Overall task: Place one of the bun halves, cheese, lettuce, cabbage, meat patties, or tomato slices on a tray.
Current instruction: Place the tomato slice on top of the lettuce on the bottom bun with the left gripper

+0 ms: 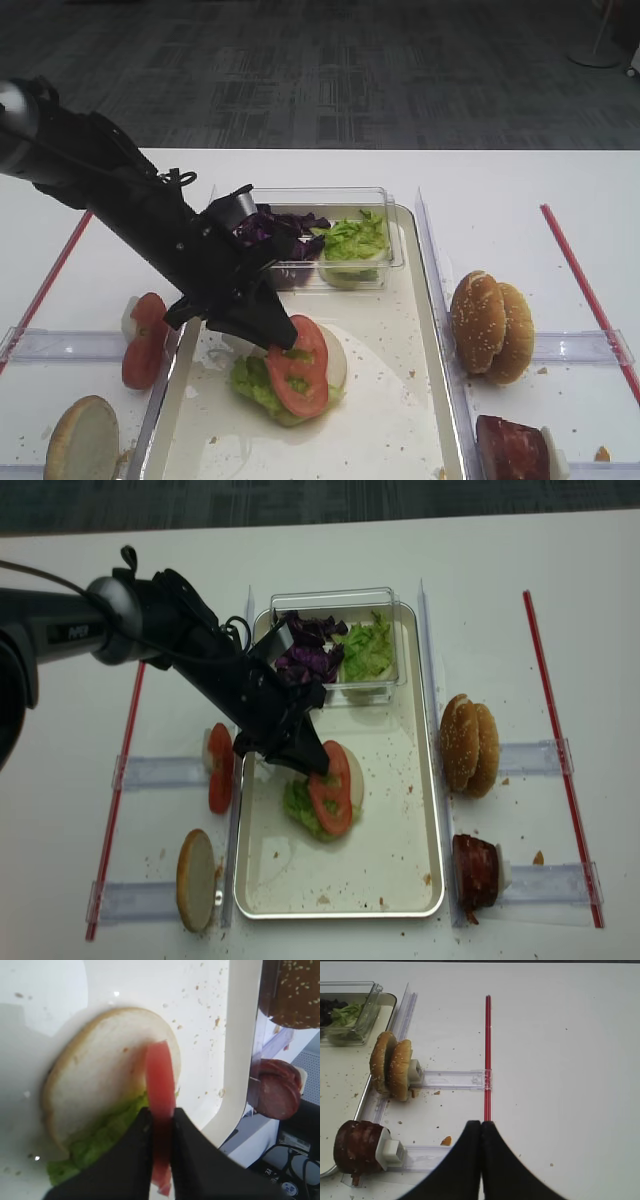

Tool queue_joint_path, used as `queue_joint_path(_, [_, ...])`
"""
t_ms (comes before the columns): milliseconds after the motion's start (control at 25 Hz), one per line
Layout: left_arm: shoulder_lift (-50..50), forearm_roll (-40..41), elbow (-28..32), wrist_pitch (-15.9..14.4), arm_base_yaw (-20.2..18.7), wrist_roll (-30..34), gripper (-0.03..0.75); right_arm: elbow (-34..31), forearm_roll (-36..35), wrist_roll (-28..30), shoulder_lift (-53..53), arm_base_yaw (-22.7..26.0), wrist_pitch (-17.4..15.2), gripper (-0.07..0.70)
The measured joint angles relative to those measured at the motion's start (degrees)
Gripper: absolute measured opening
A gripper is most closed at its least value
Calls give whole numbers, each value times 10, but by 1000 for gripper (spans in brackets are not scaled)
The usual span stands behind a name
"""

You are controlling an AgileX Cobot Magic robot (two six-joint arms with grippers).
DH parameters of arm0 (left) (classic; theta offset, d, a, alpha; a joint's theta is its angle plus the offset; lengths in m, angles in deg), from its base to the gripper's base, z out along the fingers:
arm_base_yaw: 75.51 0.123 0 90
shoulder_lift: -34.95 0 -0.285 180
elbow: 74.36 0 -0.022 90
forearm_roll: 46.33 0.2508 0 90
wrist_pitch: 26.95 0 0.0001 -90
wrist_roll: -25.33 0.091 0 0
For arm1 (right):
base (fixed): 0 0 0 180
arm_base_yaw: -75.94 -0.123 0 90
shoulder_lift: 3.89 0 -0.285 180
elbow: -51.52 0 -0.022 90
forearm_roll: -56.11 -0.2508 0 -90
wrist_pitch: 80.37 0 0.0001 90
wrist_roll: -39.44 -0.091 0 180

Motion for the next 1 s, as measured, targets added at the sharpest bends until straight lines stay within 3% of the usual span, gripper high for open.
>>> queue_joint_path(280, [-1, 18, 0, -2, 0, 0, 87, 0, 0, 0, 0, 0, 0, 36])
queue_joint_path(800, [-1, 16, 0, -9, 0, 38, 419, 0, 0, -1, 0, 0, 0, 36])
queue_joint_path(1000, [-1, 13, -14, -15, 0, 52, 482, 0, 0, -2, 0, 0, 0, 36])
